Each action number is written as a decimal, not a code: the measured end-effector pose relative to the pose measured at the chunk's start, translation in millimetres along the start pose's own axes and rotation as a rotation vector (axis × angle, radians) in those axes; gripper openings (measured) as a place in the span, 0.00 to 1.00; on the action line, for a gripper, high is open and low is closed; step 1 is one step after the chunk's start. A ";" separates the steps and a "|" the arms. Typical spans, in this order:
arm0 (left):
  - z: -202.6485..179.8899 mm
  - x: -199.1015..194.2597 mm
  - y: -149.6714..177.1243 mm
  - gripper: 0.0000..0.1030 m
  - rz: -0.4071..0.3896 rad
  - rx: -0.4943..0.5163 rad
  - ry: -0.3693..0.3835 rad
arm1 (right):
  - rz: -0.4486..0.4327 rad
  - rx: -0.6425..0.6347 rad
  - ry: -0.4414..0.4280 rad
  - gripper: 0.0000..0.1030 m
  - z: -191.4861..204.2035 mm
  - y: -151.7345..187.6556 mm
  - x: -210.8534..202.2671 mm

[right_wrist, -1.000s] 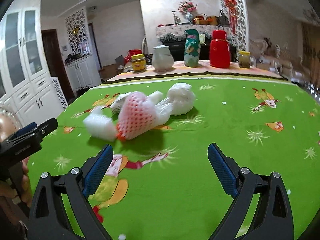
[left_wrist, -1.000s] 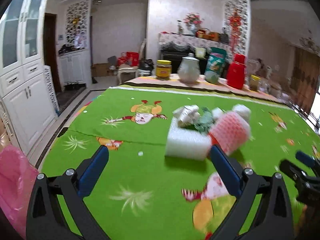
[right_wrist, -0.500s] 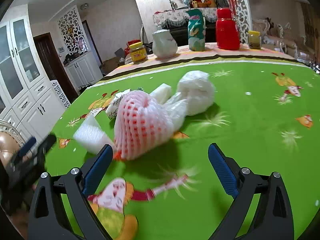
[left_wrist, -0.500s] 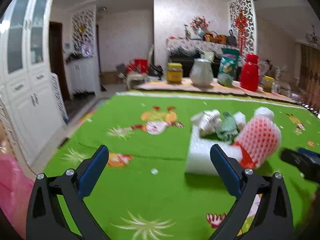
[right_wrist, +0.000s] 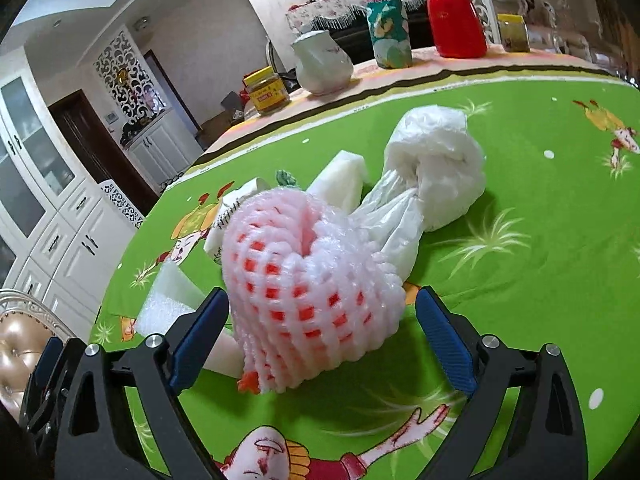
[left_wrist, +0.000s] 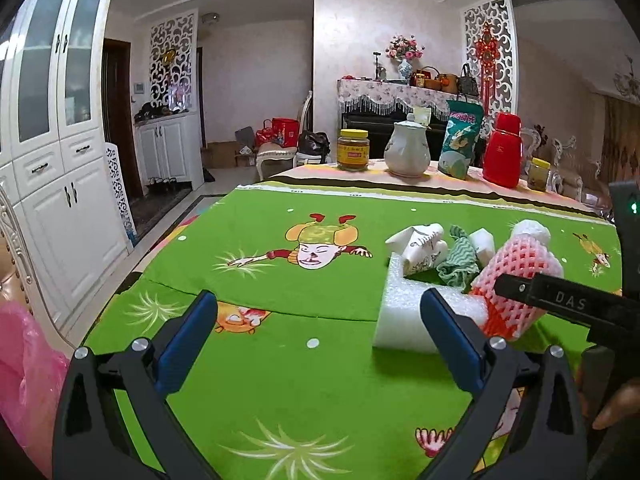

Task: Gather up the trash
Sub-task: 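Grasp the pink foam net with the right tool while the left tool grasps a white foam block, then carry the white foam block and pink foam net over the wastebasket, then open both tools to drop the foam block and net into the basket, then move both open tools back over the table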

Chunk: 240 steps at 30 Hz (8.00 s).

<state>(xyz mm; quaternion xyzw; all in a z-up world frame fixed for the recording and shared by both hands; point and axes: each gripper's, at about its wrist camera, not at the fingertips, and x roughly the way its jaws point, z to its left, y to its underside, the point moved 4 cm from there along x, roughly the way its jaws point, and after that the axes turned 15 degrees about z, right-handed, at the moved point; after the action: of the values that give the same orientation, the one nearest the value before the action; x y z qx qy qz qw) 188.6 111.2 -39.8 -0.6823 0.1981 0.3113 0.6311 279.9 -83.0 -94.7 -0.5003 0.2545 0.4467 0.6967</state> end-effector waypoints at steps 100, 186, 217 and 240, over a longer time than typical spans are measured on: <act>-49.3 -33.6 25.7 0.31 0.113 0.123 0.161 | -0.192 -0.208 0.409 0.38 -34.8 74.1 -97.0; 378.1 -183.7 153.2 0.32 -0.042 -0.186 -0.155 | -0.101 -0.904 -0.179 0.40 397.2 263.0 -56.9; 128.4 -174.2 91.2 0.95 -0.086 0.131 0.045 | -0.246 -0.613 0.138 0.74 150.7 168.6 -140.5; -72.2 30.9 -26.7 0.95 0.035 0.074 0.126 | -0.156 -0.167 0.295 0.74 -55.3 23.5 -91.7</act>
<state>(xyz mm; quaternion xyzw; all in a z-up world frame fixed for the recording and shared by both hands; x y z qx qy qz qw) 241.4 47.2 -40.3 -0.6731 0.2607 0.2712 0.6367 221.2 -165.5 -52.7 -0.6345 0.2764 0.3329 0.6405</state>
